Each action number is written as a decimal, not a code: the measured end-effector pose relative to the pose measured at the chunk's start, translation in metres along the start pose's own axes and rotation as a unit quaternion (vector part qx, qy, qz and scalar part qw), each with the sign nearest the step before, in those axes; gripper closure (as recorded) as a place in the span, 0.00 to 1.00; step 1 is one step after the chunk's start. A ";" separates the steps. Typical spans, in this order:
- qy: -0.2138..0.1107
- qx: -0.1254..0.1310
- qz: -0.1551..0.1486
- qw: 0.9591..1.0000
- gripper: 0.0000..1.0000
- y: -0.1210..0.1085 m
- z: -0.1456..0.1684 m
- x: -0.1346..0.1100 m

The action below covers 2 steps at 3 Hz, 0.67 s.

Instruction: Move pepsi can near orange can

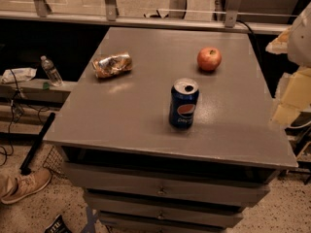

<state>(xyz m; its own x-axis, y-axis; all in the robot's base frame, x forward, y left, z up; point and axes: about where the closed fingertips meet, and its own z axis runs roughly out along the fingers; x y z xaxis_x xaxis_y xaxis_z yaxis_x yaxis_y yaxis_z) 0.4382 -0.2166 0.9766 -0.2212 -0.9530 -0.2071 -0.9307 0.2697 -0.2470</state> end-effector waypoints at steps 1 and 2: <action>0.000 0.000 0.000 1.000 0.00 0.000 0.000 0.000; -0.028 -0.007 0.034 0.999 0.00 -0.007 0.012 -0.018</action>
Offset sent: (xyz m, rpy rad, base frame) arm 0.0461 0.0508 -0.0207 0.2373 0.0463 -0.1515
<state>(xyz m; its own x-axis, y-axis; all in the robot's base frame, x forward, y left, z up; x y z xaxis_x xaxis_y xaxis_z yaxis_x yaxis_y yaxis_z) 0.4524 -0.1998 0.9709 -0.2681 -0.9231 -0.2756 -0.9182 0.3314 -0.2168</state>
